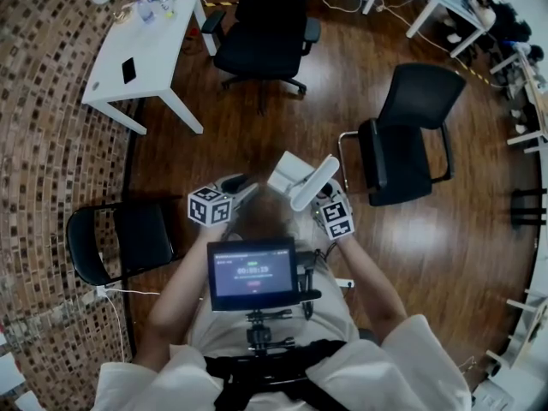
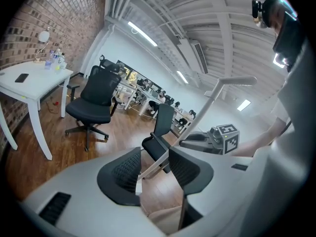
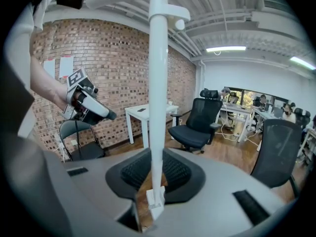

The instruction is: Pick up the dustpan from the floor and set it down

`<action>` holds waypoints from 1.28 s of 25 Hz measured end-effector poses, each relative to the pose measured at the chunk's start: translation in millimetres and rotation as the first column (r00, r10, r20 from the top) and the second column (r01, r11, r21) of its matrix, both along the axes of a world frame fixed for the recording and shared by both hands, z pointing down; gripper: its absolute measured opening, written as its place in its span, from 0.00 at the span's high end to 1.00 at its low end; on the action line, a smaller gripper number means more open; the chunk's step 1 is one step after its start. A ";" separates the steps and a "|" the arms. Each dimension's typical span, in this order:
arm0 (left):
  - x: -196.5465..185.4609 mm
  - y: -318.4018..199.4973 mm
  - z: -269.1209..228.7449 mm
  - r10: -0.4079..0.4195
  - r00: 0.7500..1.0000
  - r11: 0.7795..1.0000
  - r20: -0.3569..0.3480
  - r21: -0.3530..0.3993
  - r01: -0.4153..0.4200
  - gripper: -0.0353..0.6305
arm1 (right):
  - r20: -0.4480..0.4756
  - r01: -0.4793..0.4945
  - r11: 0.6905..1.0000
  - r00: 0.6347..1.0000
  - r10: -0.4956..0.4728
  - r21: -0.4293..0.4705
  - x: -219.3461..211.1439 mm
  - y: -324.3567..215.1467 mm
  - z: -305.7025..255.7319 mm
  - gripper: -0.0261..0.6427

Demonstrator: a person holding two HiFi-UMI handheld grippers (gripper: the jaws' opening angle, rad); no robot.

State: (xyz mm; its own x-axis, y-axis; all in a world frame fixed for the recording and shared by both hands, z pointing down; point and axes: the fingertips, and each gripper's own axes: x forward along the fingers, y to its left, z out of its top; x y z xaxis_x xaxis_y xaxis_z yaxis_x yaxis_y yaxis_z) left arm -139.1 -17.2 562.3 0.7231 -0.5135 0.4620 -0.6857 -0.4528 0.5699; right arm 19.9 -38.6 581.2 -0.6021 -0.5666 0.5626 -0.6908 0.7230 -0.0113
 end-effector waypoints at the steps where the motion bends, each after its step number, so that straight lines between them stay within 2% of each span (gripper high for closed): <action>1: -0.3 -0.6 -0.1 0.001 1.000 1.000 0.002 0.001 -0.001 0.71 | 0.000 -0.001 1.000 1.000 0.001 -0.001 0.0 -0.4 0.2 0.82; 15: 0.1 -7.0 5.5 -0.002 1.000 1.000 0.025 -0.019 0.003 0.71 | -0.018 -0.002 1.000 1.000 0.001 -0.031 9.3 -13.2 22.3 0.82; 32: 28.0 -4.9 21.7 0.001 0.998 0.998 0.058 -0.060 0.002 0.71 | -0.044 0.028 0.995 0.998 -0.032 -0.095 41.4 -30.2 75.7 0.82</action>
State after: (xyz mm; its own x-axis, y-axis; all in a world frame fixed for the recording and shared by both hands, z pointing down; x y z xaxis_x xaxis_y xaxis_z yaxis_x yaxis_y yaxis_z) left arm -111.1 -22.1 584.0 0.6943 -0.4839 0.5327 -0.7182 -0.4188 0.5556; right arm 61.2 -68.8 656.9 -0.5906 -0.4916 0.6399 -0.6700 0.7407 -0.0494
